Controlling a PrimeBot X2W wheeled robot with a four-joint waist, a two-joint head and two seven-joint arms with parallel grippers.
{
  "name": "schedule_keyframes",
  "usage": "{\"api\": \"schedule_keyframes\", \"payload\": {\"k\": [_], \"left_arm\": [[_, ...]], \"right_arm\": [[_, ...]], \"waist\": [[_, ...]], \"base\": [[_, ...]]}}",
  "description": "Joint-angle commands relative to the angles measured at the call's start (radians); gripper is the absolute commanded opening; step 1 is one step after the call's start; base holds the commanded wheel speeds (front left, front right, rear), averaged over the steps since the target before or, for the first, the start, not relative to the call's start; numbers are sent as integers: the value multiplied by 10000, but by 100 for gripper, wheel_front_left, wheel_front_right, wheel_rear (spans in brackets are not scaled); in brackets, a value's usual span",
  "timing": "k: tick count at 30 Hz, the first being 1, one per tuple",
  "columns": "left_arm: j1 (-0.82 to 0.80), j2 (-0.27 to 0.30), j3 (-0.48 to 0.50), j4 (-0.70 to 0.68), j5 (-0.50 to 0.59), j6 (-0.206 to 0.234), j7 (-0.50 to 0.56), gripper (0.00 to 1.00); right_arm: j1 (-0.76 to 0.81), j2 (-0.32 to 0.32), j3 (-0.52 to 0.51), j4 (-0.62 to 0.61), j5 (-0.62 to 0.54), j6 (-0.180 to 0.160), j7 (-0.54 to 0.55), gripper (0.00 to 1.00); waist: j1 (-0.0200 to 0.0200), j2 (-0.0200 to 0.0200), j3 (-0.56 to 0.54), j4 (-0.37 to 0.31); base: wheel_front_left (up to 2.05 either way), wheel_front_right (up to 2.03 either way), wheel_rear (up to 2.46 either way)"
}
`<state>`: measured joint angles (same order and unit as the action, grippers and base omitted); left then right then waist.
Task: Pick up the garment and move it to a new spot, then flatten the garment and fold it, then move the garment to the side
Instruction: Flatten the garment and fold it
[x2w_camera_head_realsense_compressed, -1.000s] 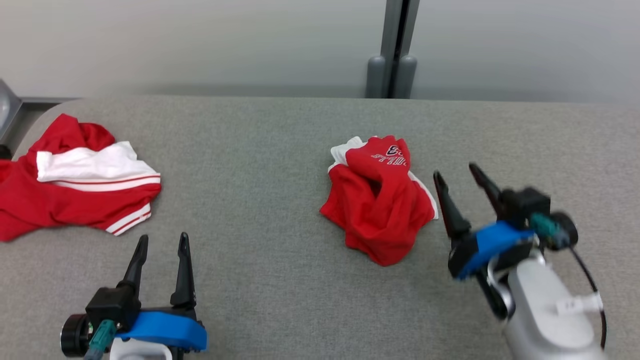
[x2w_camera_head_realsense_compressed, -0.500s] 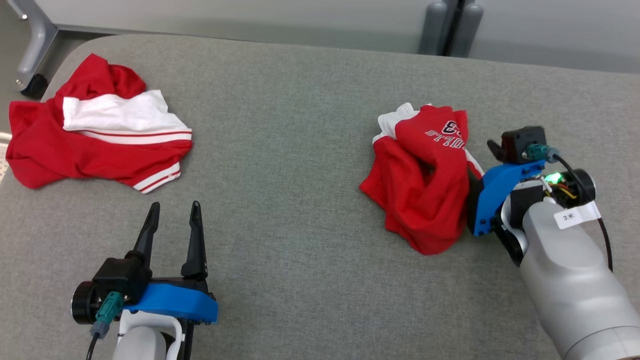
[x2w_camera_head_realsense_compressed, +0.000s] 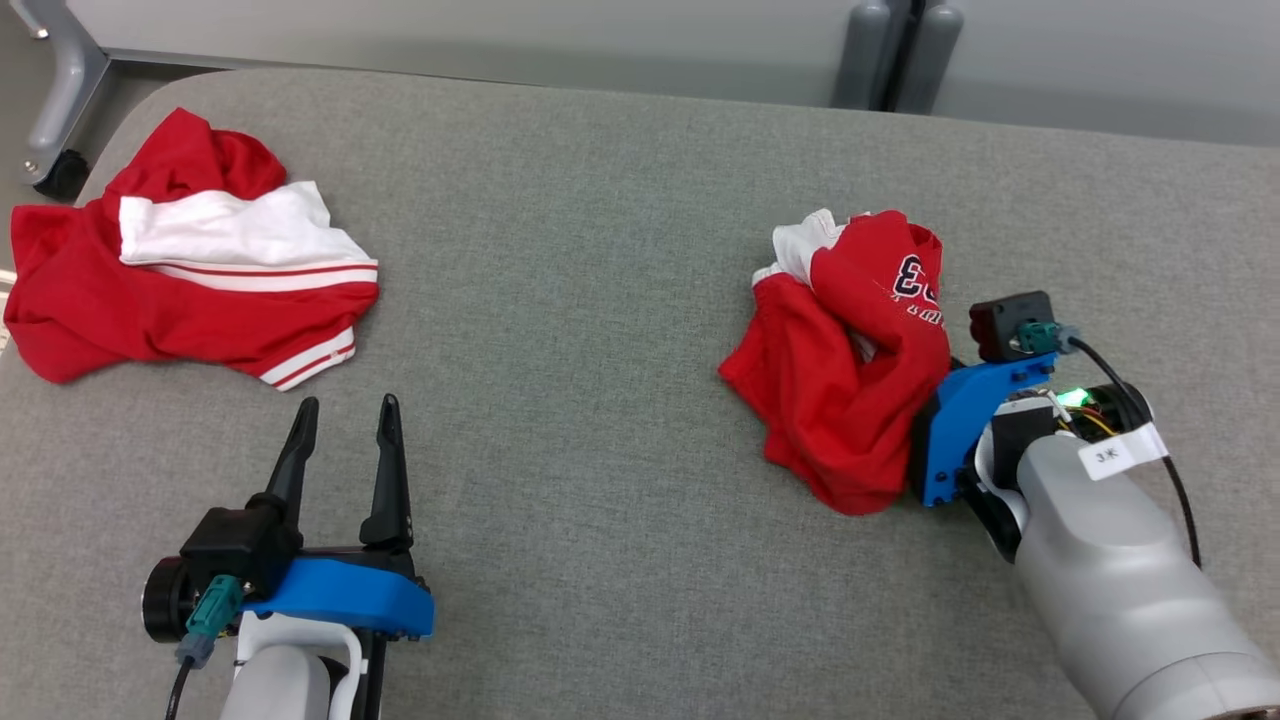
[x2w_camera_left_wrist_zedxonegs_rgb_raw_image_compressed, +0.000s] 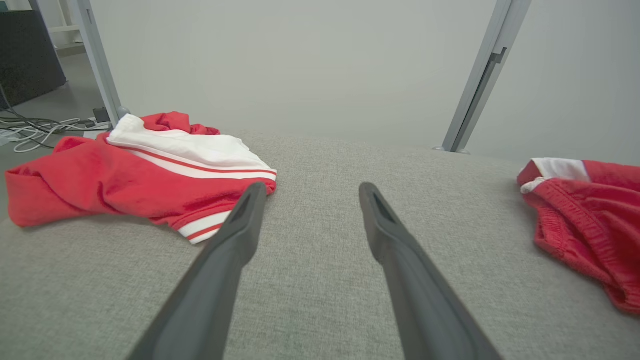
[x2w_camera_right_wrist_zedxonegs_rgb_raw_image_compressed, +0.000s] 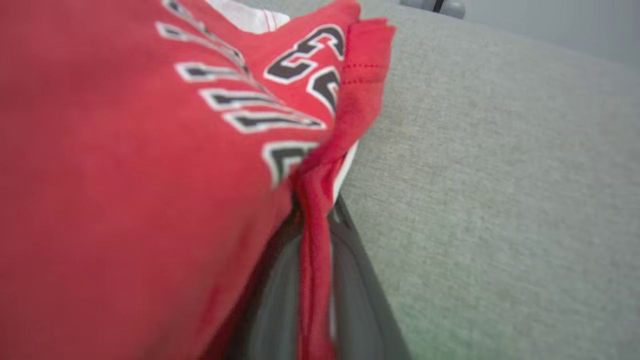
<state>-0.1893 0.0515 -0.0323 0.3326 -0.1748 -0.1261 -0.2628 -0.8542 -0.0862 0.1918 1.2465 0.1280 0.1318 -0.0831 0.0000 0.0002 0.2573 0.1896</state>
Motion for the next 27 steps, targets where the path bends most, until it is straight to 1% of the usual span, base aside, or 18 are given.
{"api": "schedule_keyframes", "payload": {"k": [1, 5, 9, 13, 17, 19, 21, 24, 27], "left_arm": [[-9, -18, 78, 17, 14, -48, -30, 100], [206, -17, 169, -36, 16, -50, -30, 100], [380, -19, 297, -231, -55, -29, -30, 100], [584, -16, 368, -370, -109, -1, -29, 100], [657, -13, 297, -522, -224, 91, -30, 100], [710, -16, 261, -550, -288, 120, -29, 100], [755, -16, 208, -579, -340, 144, -30, 100], [771, -13, 116, -569, -425, 153, -29, 100], [789, -16, 43, -565, -515, 176, -30, 100]], "right_arm": [[231, -311, 1, 130, 87, -19, -215, 0], [427, -567, -87, 93, 449, -12, -971, 0], [610, -1221, -43, -177, 725, -12, -1472, 0], [575, -1827, 8, -762, 739, -10, -1749, 0], [593, -2020, 133, -1575, 616, -10, -1824, 0], [654, -1935, 243, -1990, 534, -10, -1828, 0], [724, -1718, 439, -2509, 421, -10, -1827, 0], [1037, -1249, 844, -3092, 221, -10, -1822, 0], [1367, -648, 1321, -3526, 106, -10, -1824, 0]], "waist": [[0, -2, -138, -127], [0, -2, -533, -380], [0, -2, -850, -666], [0, -2, -990, -934], [0, -2, -1088, -1090], [0, -2, -1115, -1127], [0, -2, -1127, -1134], [0, -2, -1146, -1063], [0, -2, -1154, -925]], "base": [[0, 0, 0], [0, 0, 0], [0, 0, 0], [0, 0, 0], [0, 0, 0], [0, 0, 0], [0, 0, 0], [0, 0, 0], [0, 0, 0]]}}
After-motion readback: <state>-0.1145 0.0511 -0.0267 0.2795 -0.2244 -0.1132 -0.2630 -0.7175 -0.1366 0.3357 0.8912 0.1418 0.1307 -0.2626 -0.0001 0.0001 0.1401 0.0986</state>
